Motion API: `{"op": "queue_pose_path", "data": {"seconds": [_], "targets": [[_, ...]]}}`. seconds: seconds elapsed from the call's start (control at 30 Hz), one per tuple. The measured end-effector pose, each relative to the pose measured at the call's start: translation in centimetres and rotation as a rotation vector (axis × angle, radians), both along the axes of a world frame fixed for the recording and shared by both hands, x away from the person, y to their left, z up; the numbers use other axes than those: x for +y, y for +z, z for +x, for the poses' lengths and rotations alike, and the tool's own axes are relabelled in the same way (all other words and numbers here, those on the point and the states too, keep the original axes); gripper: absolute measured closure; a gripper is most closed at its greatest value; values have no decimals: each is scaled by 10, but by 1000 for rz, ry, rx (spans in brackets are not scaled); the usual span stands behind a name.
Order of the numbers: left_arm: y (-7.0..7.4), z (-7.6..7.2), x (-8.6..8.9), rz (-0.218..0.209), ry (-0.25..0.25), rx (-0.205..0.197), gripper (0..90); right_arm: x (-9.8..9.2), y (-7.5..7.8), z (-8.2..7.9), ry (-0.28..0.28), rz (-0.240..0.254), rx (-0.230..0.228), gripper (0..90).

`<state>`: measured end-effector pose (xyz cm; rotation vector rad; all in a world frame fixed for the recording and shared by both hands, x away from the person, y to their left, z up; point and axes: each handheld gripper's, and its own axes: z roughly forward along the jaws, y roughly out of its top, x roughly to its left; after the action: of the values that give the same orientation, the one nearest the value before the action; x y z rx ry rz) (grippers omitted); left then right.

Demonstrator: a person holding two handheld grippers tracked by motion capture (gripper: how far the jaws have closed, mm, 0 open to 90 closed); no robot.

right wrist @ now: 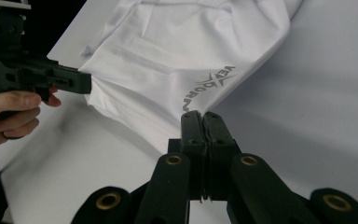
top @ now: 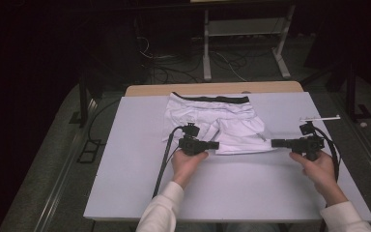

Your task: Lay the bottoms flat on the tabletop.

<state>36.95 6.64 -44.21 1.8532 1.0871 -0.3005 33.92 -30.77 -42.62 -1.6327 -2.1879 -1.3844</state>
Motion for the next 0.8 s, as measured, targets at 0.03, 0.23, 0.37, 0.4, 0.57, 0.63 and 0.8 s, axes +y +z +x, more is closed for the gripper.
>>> {"op": "queue_pose_path", "data": {"seconds": [0.03,0.23,0.37,0.4,0.57,0.63,0.8], "targets": [[0,-4,-1,9,-13,2,890,0,-1,-4,10,-4,6,870],[4,-27,-6,41,-75,-7,890,-6,-6,-26,39,-13,32,870],[5,-38,-8,47,-104,-8,890,-10,-7,-38,55,-17,39,870],[5,-41,-8,44,-108,-8,890,-10,-6,-42,58,-16,42,869],[4,-54,-10,49,-133,-12,890,-14,-7,-59,85,-16,46,869],[4,-60,-12,60,-146,-17,890,-15,-8,-65,93,-20,52,869],[1,-72,-21,96,-200,-24,890,-21,-12,-77,100,-33,73,869]]}}
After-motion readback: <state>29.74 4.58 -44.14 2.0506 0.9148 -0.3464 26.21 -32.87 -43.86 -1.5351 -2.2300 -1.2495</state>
